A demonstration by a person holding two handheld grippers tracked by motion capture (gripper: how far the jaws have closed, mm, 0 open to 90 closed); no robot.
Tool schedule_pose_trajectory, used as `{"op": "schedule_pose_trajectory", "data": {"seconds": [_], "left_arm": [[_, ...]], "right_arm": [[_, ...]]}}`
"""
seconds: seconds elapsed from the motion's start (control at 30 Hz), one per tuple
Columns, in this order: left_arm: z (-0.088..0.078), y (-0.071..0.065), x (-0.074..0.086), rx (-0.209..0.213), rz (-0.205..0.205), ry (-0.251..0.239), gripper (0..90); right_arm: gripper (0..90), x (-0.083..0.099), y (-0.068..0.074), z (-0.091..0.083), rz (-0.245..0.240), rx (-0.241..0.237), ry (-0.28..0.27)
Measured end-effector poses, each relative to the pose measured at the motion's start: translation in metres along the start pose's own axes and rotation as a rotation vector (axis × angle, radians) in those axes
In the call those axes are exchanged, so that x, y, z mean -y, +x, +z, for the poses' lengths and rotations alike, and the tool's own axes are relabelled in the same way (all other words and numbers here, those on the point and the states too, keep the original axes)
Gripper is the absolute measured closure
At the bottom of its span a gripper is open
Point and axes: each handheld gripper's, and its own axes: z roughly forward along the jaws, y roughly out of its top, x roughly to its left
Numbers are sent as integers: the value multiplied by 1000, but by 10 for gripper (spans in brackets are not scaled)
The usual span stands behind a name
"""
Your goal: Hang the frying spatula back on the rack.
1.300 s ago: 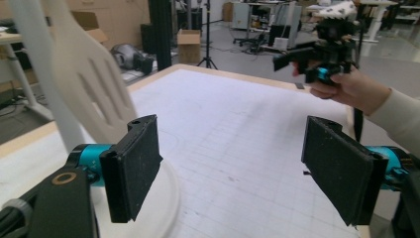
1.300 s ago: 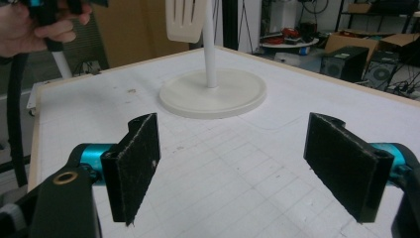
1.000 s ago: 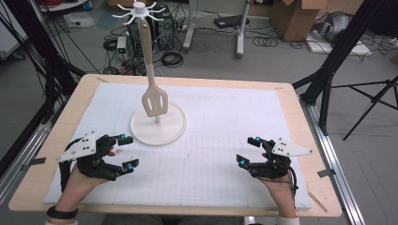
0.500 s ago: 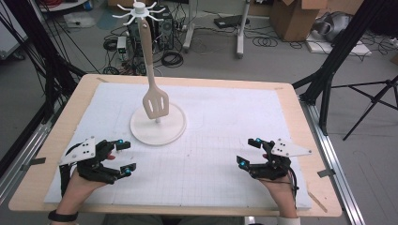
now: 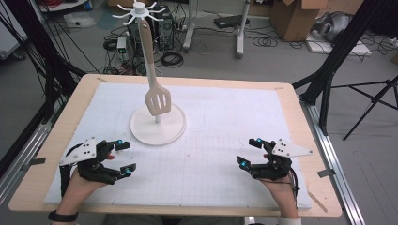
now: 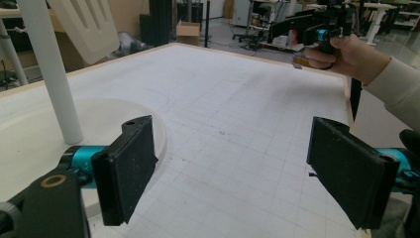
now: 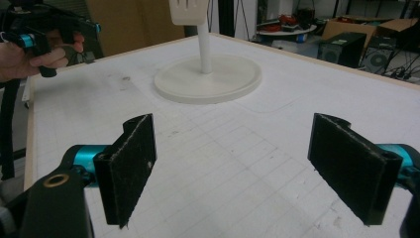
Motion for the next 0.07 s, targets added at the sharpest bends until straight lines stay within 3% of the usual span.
{"op": "schedule_pose_trajectory", "data": {"seconds": [0.07], "left_arm": [[0,0,0,0,0,0,192]], "right_arm": [[174,0,-1,0,-3,6,-1]]}}
